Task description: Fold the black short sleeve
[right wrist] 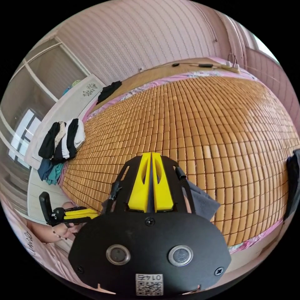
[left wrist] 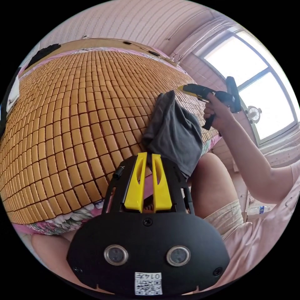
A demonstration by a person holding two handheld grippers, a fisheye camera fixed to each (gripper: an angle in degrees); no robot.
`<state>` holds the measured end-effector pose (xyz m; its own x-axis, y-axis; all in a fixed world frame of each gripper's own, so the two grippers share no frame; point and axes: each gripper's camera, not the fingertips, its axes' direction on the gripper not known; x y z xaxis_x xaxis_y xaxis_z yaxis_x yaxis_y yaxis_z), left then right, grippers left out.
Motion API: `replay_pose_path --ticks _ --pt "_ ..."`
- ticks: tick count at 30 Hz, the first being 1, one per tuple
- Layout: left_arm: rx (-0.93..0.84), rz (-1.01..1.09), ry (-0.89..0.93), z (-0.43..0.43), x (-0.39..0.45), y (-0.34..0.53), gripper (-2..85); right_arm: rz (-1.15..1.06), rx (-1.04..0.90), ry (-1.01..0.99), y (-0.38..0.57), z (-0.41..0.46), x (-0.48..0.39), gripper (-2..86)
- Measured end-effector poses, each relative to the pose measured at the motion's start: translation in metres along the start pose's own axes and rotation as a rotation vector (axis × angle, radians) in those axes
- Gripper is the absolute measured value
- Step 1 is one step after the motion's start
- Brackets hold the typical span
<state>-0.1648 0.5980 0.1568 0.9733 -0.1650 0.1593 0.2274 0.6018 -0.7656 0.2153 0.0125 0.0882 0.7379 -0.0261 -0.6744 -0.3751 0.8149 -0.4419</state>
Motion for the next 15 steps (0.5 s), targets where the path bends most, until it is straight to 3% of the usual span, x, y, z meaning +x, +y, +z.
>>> replay_pose_path --ticks 2,9,12,15 --pt "0.006 -0.008 -0.007 -0.002 -0.008 -0.003 2.9 -0.064 0.007 0.004 0.004 0.0 -0.007 1.8" --pt "0.073 0.074 -0.016 -0.012 0.0 -0.018 4.4 -0.203 -0.239 0.095 0.035 0.049 -0.017 6.4" --pt "0.065 0.148 -0.032 0.002 0.016 -0.033 6.1 -0.219 -0.413 0.15 0.05 0.09 -0.015 1.5" --pt "0.008 0.187 -0.065 0.031 0.024 -0.041 5.5 -0.172 -0.321 0.171 0.05 0.083 -0.016 0.2"
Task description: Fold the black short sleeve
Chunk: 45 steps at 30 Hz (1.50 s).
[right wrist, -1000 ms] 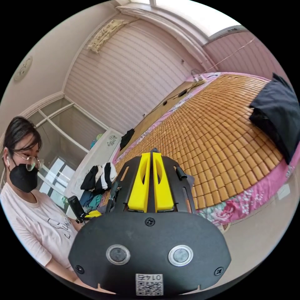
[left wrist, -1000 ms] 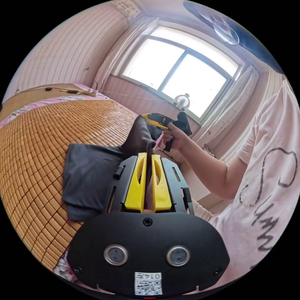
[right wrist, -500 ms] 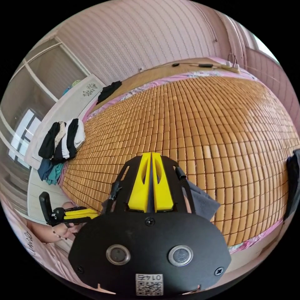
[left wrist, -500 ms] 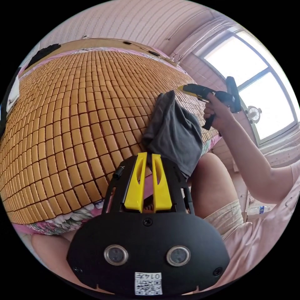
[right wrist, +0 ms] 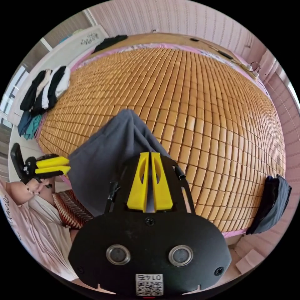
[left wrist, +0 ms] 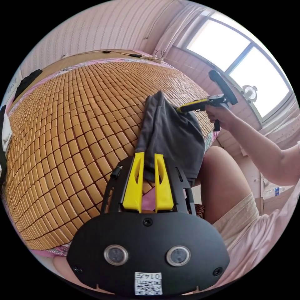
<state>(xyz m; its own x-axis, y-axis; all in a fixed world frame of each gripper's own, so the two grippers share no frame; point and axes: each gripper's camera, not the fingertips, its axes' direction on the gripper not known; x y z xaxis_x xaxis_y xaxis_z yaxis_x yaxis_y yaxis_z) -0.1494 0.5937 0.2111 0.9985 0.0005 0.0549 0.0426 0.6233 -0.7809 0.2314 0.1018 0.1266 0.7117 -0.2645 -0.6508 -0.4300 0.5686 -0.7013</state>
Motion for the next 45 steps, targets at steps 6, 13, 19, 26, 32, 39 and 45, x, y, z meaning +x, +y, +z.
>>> replay_pose_path --ticks 6,13,19,26,32,39,45 --pt "-0.049 -0.005 -0.052 0.022 0.004 0.001 3.5 0.087 0.026 0.039 -0.002 0.005 0.011 -0.2" --pt "-0.047 -0.033 -0.004 0.02 0.005 0.005 0.1 -0.118 0.166 -0.125 -0.026 -0.013 -0.03 4.0" --pt "-0.033 -0.013 0.014 0.016 0.013 0.006 0.8 -0.136 0.052 -0.147 -0.071 0.033 -0.041 4.8" --pt "-0.027 -0.059 0.056 0.016 0.016 0.01 6.4 -0.136 0.174 -0.28 -0.073 -0.001 -0.009 11.4" --pt "0.025 -0.127 0.075 0.023 0.022 0.02 13.0 -0.182 0.036 -0.295 -0.044 0.013 0.014 15.1" --pt "0.011 -0.166 0.075 0.049 0.044 0.008 11.9 -0.29 -0.004 -0.28 -0.023 0.035 0.003 8.3" --pt "-0.035 -0.075 0.064 0.062 0.077 0.005 3.5 -0.308 0.178 -0.281 0.014 -0.002 0.02 5.2"
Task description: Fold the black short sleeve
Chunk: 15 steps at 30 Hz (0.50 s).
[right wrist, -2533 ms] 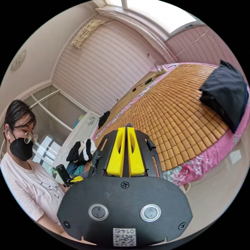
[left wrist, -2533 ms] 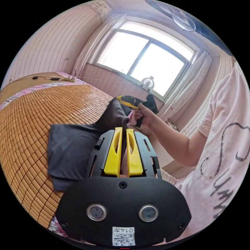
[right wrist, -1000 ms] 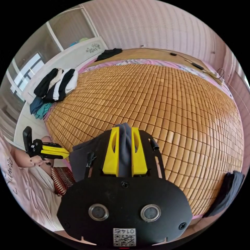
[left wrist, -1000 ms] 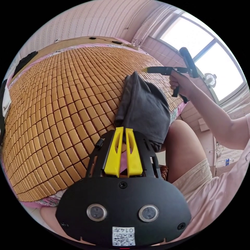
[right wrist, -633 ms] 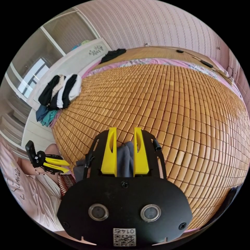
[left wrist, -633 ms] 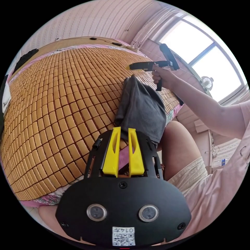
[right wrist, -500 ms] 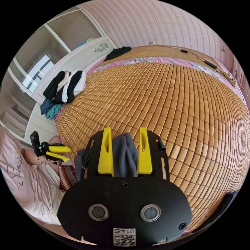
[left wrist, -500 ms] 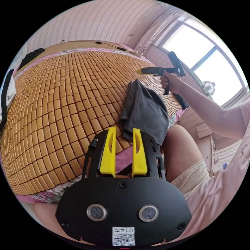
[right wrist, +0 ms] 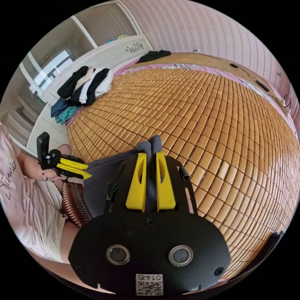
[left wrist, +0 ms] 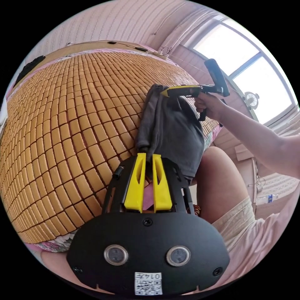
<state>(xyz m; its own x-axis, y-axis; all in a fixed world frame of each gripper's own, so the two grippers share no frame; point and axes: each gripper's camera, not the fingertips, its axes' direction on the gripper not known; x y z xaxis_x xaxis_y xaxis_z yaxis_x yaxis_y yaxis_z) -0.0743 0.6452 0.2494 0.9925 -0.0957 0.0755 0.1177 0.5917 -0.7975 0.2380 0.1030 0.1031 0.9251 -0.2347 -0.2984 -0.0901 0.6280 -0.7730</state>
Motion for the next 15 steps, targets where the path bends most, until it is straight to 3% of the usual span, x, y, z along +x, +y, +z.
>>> replay_pose_path --ticks 9,15 --pt "0.23 0.288 -0.005 -0.076 0.096 0.021 0.3 0.123 0.509 0.036 0.133 -0.158 -0.009 4.8" --pt "0.298 0.525 0.092 -0.111 0.183 0.0 -0.2 0.214 0.603 0.266 0.203 -0.24 0.008 4.9"
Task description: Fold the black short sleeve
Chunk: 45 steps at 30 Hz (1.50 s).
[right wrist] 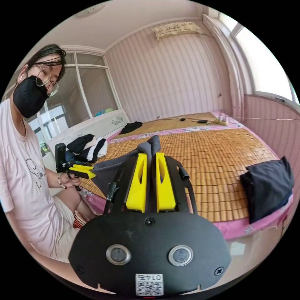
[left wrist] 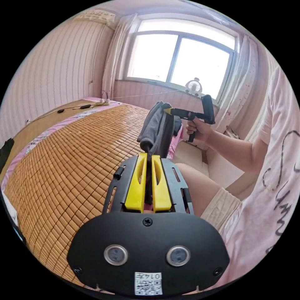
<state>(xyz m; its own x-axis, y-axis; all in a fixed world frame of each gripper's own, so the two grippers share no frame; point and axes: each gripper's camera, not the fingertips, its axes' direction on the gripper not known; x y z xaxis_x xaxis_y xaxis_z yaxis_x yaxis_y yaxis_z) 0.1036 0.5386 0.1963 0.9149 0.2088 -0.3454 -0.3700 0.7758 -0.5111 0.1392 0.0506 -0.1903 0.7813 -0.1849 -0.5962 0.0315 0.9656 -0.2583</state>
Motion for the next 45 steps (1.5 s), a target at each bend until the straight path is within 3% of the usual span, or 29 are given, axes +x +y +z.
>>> replay_pose_path --ticks 4,10,12,14,15,17,19,21,24,28,31,36,40,45 --pt "0.061 0.069 0.196 0.034 0.022 -0.076 -0.3 0.032 0.003 0.161 -0.016 -0.043 0.062 4.9" --pt "0.137 0.111 0.439 0.14 0.063 -0.219 0.9 0.096 -0.263 0.419 -0.093 -0.024 0.263 5.8" --pt "0.145 0.103 0.398 0.187 0.075 -0.265 2.2 0.235 -0.312 0.508 -0.103 0.028 0.386 7.1" --pt "0.114 0.051 0.207 0.259 0.084 -0.314 5.7 0.359 -0.372 0.644 -0.085 0.073 0.462 8.1" --pt "0.109 0.041 0.134 0.275 0.086 -0.322 6.7 0.427 -0.502 0.724 -0.064 0.102 0.496 8.7" --pt "-0.026 -0.07 -0.014 0.319 0.075 -0.339 7.1 0.411 -0.549 0.742 -0.031 0.128 0.509 9.2" --pt "-0.081 -0.144 0.044 0.322 0.059 -0.337 6.4 0.363 -0.47 0.739 0.007 0.134 0.496 9.0" --pt "-0.045 -0.106 0.1 0.298 0.049 -0.328 5.4 0.301 -0.371 0.701 0.073 0.13 0.454 7.4" --pt "0.003 0.037 0.042 0.226 0.038 -0.304 4.4 0.233 -0.316 0.701 0.17 0.128 0.374 6.3" --pt "-0.016 0.096 -0.024 0.095 0.022 -0.241 3.8 0.242 -0.324 0.624 0.289 0.142 0.274 6.3" --pt "-0.053 0.056 -0.148 -0.01 0.02 -0.186 3.7 0.168 -0.435 0.503 0.363 0.181 0.192 6.4" --pt "-0.074 -0.083 -0.382 -0.168 0.01 -0.119 3.6 -0.118 -0.498 0.261 0.419 0.269 0.063 7.5" --pt "0.064 -0.307 -0.535 -0.31 -0.013 -0.073 4.7 -0.35 -0.451 0.078 0.431 0.338 -0.026 8.3" --pt "0.231 -0.552 -0.797 -0.475 -0.026 -0.004 5.6 -0.656 -0.392 -0.336 0.46 0.44 -0.192 10.4"
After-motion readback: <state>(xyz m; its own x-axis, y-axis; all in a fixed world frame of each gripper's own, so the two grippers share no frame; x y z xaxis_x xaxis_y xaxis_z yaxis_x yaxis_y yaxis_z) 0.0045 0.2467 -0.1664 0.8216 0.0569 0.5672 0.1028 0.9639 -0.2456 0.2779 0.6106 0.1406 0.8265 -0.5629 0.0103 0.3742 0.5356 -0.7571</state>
